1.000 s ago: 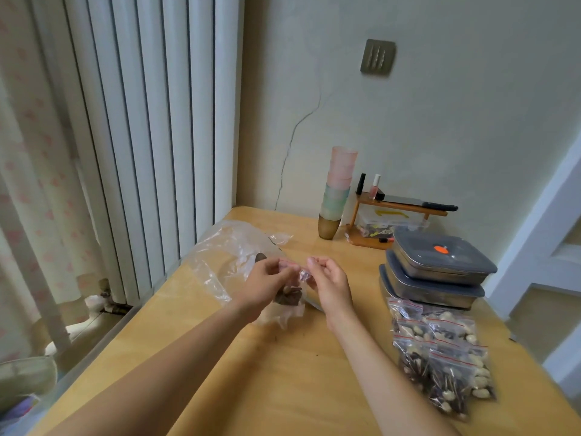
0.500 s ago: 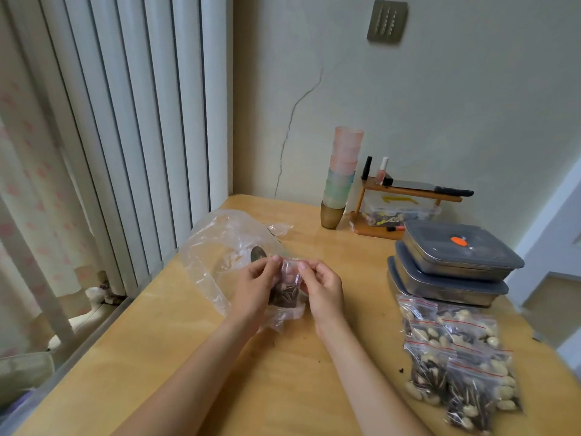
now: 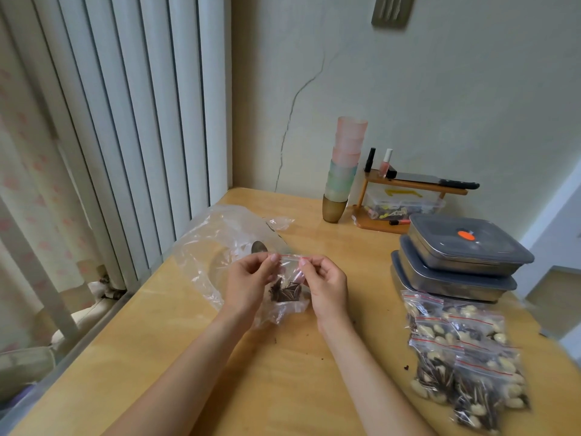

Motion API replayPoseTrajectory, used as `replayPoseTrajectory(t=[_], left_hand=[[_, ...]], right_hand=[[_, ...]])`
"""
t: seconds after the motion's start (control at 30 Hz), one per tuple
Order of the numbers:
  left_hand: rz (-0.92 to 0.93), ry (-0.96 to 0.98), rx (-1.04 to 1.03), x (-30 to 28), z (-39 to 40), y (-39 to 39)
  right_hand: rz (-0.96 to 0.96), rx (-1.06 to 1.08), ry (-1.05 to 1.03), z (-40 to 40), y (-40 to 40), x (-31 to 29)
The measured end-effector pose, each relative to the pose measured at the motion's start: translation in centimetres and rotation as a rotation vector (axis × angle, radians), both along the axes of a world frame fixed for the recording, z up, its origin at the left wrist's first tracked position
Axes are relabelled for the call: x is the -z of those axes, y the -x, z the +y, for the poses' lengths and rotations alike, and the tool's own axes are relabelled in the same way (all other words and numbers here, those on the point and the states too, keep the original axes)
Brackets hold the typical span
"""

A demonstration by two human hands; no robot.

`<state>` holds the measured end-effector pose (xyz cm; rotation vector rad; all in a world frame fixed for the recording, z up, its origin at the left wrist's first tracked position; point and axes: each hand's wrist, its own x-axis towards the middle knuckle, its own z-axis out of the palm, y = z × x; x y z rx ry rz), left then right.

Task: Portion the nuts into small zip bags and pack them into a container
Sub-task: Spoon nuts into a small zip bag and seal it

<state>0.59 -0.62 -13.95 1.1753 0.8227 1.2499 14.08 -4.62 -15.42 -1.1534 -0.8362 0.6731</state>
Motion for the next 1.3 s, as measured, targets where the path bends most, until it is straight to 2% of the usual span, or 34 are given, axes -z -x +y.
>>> replayPoseTrajectory(t=[0.37,0.6,1.3], left_hand=[[0.027,-0.007,-0.022,0.08,-0.05,0.22],[0.065,-0.066,0.010,-0.18,-0.60,0.17],[0.166,-0.086,0.032,0.04,-0.36,0.13]], right_hand=[[0.015,0.000,0.013,-0.17,0.34,0.01],[0.015,-0.141,0.022,-0.46,0.90,-0.45],[-0.090,-0.037,0.085,-0.20,0.76,0.02]])
